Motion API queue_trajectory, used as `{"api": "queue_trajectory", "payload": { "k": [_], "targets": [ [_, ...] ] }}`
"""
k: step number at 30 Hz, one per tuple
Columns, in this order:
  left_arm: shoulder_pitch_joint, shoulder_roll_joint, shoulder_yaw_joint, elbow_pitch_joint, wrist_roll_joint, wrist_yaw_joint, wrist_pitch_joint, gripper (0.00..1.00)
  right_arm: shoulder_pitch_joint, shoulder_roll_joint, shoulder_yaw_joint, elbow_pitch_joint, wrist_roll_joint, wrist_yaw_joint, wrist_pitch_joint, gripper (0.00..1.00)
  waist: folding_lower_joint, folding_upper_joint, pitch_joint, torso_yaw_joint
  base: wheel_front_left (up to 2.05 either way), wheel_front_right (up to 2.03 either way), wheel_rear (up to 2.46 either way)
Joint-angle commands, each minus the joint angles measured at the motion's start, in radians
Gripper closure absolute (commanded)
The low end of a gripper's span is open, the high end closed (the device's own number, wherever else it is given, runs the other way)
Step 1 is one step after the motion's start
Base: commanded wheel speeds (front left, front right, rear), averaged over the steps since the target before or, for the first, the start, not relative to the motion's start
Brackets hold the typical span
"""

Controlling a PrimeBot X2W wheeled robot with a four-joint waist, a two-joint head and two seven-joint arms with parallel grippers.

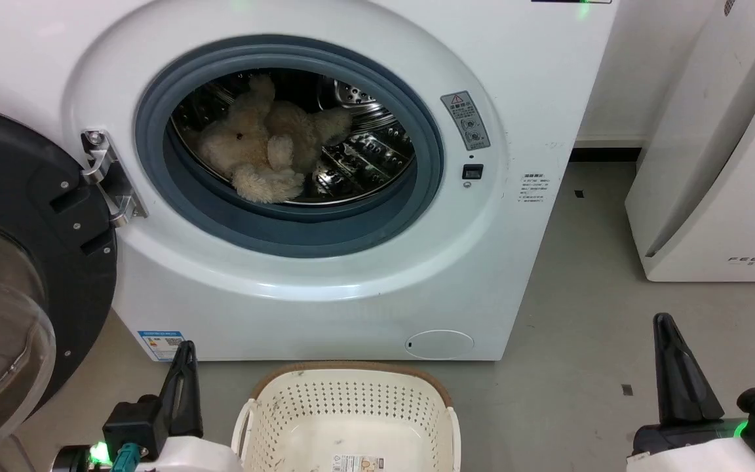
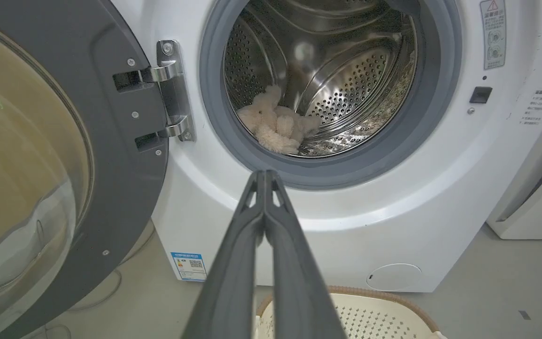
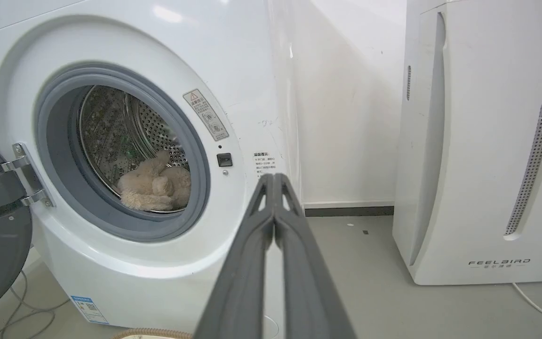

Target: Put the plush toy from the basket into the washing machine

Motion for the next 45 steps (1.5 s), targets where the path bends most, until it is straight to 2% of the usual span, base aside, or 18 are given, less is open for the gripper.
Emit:
{"api": "queue_trajectory", "payload": {
  "k": [1, 45],
  "targets": [
    [0.000, -0.001, 0.000, -0.004, 0.002, -0.001, 0.005, 1.00, -0.001, 0.000, 0.001, 0.001, -0.004, 0.000, 0.005, 1.00, 0.0002, 0.0000, 0.000, 0.000, 0.00, 0.00, 0.00],
    [-0.001, -0.009, -0.005, -0.065, 0.031, -0.017, 0.095, 1.00, -0.024, 0.000, 0.016, 0.011, -0.069, 0.000, 0.096, 1.00, 0.0002, 0.0000, -0.005, -0.004, 0.00, 0.00, 0.00]
  ]
}}
